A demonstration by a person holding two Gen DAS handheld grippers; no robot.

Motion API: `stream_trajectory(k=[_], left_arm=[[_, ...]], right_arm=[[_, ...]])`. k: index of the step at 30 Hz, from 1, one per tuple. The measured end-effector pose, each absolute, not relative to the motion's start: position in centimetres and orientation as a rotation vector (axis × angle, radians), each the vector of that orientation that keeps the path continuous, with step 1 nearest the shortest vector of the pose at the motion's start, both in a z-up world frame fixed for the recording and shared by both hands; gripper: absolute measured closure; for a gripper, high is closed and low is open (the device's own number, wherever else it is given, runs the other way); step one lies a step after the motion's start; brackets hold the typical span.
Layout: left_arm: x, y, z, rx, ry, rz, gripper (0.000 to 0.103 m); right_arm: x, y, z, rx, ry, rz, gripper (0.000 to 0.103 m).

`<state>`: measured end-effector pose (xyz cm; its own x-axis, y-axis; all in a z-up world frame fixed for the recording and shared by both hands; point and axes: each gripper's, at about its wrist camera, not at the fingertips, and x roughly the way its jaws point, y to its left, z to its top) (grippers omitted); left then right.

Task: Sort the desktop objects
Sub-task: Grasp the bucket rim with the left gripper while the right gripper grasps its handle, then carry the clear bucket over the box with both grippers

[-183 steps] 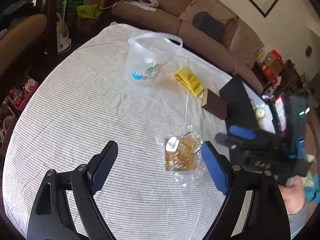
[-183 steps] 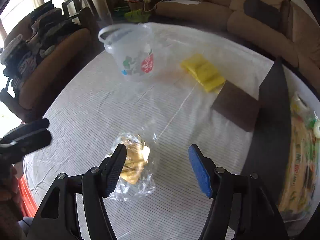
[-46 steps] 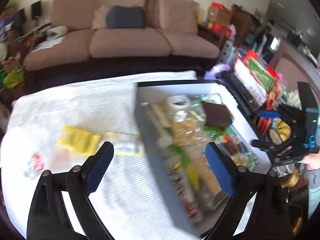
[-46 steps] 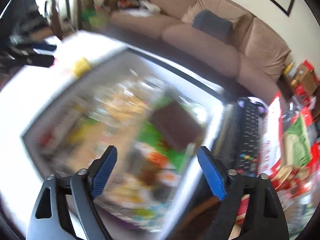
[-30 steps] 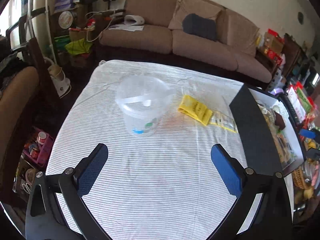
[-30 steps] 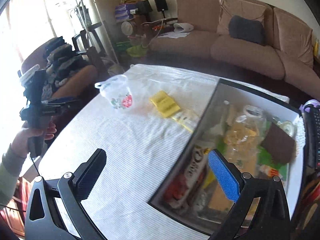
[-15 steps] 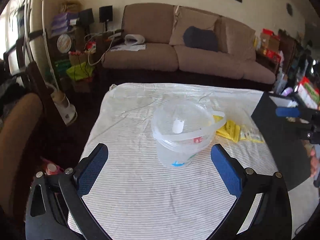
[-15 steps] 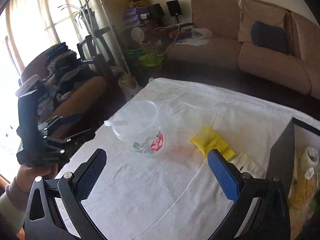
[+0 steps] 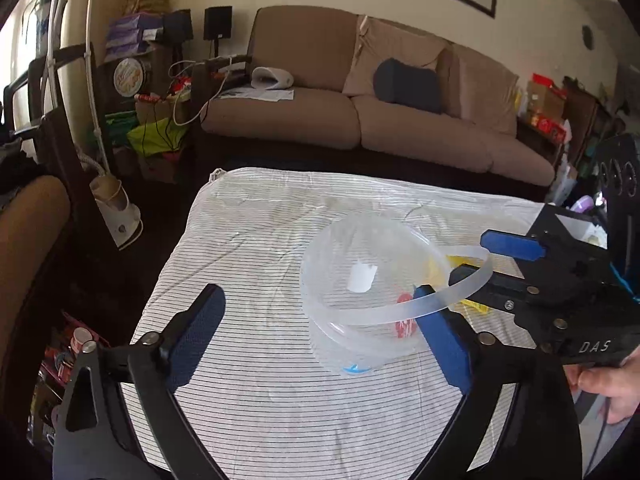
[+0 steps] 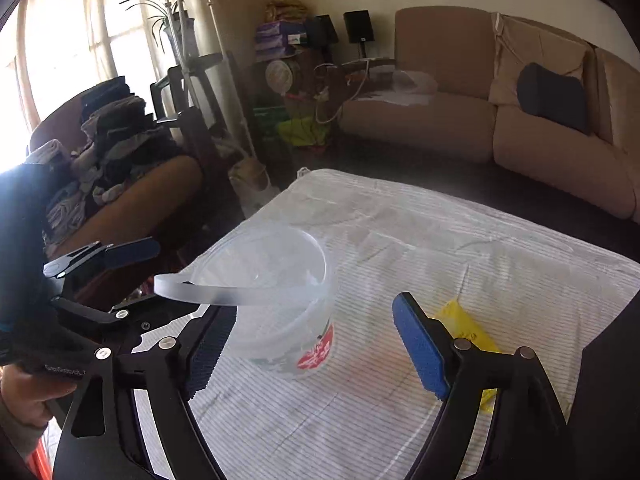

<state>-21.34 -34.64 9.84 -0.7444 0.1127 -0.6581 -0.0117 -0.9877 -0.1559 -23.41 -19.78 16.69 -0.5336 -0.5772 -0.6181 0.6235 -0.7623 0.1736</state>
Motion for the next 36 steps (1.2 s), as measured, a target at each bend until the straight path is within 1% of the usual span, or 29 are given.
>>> stream_trajectory(k=[1, 2, 3, 4, 5, 6, 7, 8, 9, 14, 19, 23, 27, 32, 36], left_arm=[[-21.8, -35.0, 9.6, -1.114, -0.256, 2.844, 0.029], [-22.3, -35.2, 9.3, -1.128, -0.284, 2.826, 0.032], [-22.7, -35.4, 9.1, -1.135, -0.301, 2.807, 0.041], [-23.2, -35.5, 8.9, -1.144, -0.312, 2.791, 0.058], [-23.5, -35.5, 8.7, -1.143, -0.318, 2.781, 0.067], [-23.6, -35.5, 8.9, -1.129, -0.321, 2.781, 0.078], [-23.7, -35.4, 9.1, -1.126, -0.311, 2.795, 0.088], [-23.8, -35.2, 9.4, -1.121, -0.302, 2.794, 0.09], [-23.8, -34.9, 9.8, -1.117, -0.288, 2.792, 0.095], [-21.6, -32.5, 13.4, -1.035, -0.226, 2.791, 0.096], [-19.2, -28.3, 17.9, -0.981, -0.219, 2.727, 0.095], [-18.0, -22.5, 21.2, -0.974, -0.217, 2.613, 0.095], [-17.0, -14.9, 24.0, -0.943, -0.15, 2.501, 0.095], [-16.3, -5.1, 24.6, -0.953, -0.058, 2.391, 0.095], [-15.0, 0.9, 23.7, -1.0, 0.017, 2.323, 0.095]], right_arm=[[-24.0, -20.2, 16.6, 0.886, 0.077, -2.274, 0.033], [-24.5, -20.6, 16.6, 0.885, 0.069, -2.27, 0.044], [-24.9, -21.0, 16.7, 0.886, 0.074, -2.267, 0.05], [-25.3, -21.5, 16.7, 0.888, 0.085, -2.264, 0.064], [-25.6, -22.0, 16.7, 0.894, 0.09, -2.254, 0.078], [-25.8, -22.3, 16.7, 0.9, 0.092, -2.248, 0.082], [-25.8, -22.5, 16.9, 0.894, 0.097, -2.248, 0.082], [-25.6, -22.5, 17.3, 0.876, 0.103, -2.25, 0.085], [-25.2, -22.4, 17.8, 0.854, 0.108, -2.253, 0.086], [-22.1, -21.1, 21.5, 0.752, 0.159, -2.265, 0.087], [-19.0, -16.5, 26.2, 0.73, 0.145, -2.273, 0.087], [-16.7, -10.6, 29.6, 0.754, 0.133, -2.295, 0.087], [-14.1, -3.0, 32.6, 0.765, 0.132, -2.353, 0.087], [-12.0, 5.8, 33.7, 0.845, 0.122, -2.418, 0.087], [-10.9, 11.3, 33.1, 0.892, 0.056, -2.434, 0.085]])
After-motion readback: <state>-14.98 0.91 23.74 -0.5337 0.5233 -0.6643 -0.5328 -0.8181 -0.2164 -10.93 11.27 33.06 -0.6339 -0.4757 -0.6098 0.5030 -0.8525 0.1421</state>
